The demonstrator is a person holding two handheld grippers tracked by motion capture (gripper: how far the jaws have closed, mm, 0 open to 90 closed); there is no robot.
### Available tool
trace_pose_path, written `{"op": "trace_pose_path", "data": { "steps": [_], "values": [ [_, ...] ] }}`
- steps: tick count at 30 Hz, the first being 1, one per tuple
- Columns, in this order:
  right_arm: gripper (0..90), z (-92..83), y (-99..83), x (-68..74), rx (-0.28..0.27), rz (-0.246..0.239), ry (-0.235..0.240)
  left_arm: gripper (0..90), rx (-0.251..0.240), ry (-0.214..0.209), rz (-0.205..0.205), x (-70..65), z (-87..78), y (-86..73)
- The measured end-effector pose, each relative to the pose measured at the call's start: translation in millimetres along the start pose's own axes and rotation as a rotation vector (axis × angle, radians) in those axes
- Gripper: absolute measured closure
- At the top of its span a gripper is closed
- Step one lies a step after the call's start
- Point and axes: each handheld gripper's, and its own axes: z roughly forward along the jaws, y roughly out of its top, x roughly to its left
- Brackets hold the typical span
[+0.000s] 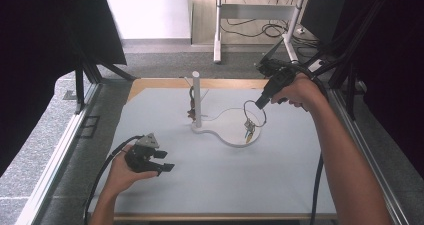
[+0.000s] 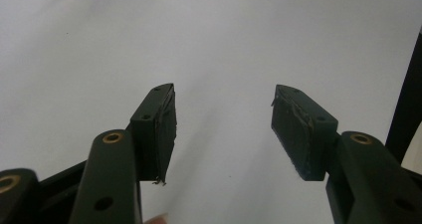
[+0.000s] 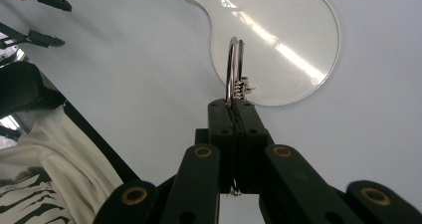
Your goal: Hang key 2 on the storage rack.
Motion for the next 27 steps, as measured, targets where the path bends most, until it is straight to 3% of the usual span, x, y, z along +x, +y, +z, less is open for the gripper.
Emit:
{"op": "trace_pose_path", "data": {
  "steps": [27],
  "values": [
    [88.1, 4.0, 27.1, 0.1, 0.024, -0.015, -0.023, 43.1, -0.012, -0.005, -0.006, 1.1, -2.5, -1.0]
  ]
}}
